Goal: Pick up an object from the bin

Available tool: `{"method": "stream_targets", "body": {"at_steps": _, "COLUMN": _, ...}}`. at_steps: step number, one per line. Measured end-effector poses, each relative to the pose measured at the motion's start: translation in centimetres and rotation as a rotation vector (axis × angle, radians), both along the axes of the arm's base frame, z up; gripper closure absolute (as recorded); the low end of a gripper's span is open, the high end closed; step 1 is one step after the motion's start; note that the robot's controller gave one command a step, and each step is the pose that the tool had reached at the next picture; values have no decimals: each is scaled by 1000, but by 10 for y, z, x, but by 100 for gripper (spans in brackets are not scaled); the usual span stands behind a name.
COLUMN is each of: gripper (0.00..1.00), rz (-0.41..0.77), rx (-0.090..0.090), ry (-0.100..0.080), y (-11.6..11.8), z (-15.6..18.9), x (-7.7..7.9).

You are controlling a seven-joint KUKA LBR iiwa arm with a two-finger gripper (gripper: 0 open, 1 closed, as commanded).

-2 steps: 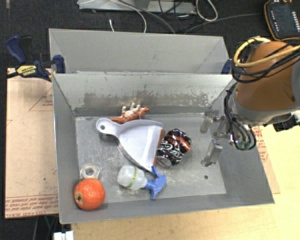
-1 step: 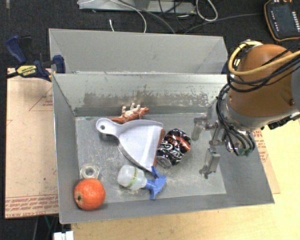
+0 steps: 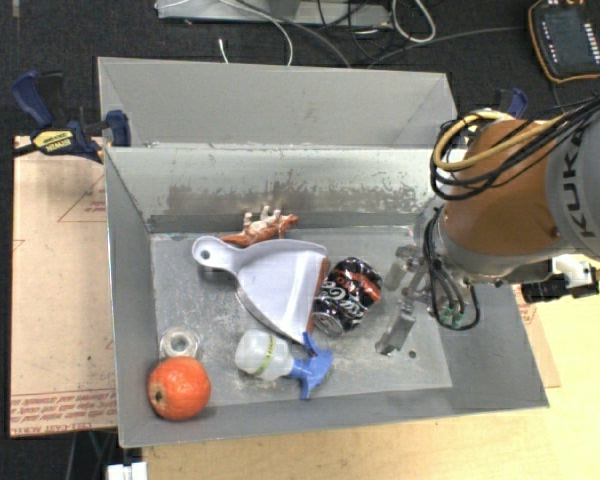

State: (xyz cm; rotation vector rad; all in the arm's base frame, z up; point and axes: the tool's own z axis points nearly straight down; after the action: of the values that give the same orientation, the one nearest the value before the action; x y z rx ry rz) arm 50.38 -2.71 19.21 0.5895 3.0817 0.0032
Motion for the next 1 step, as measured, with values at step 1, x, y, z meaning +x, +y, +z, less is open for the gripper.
{"method": "stream_targets", "body": {"at_steps": 1, "gripper": 0, "rz": 333, "rx": 1, "ry": -1, "y": 65, "z": 34, "x": 17}}
